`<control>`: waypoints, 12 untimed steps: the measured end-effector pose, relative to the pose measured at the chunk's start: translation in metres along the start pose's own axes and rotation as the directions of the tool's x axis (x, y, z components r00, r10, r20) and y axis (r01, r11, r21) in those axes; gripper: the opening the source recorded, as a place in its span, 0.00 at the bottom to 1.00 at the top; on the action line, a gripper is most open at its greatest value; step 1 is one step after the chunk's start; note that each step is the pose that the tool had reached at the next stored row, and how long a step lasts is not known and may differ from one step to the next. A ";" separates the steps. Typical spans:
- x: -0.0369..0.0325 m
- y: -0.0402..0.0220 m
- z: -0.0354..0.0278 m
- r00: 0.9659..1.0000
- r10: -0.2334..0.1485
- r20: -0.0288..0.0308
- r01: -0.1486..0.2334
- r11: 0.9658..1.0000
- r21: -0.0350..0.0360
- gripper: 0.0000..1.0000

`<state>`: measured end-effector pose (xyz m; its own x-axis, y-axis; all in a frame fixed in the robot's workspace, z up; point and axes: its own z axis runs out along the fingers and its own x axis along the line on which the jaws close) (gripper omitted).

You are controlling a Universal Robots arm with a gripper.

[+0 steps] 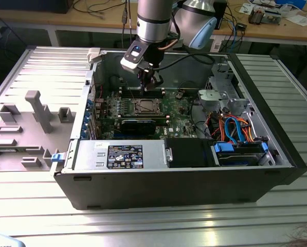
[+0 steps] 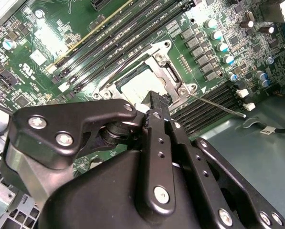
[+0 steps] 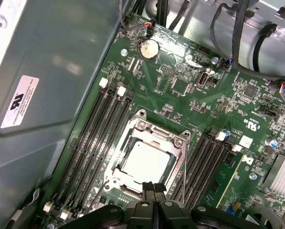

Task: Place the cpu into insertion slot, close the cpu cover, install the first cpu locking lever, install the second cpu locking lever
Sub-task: 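Install the first cpu locking lever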

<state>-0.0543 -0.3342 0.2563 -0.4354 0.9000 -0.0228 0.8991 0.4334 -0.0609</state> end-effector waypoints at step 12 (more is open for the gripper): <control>0.0000 0.0000 0.0000 1.000 -0.024 0.001 0.024 1.000 -0.001 0.11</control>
<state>-0.0543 -0.3342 0.2563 -0.4567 0.8894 -0.0228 0.8886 0.4547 -0.0609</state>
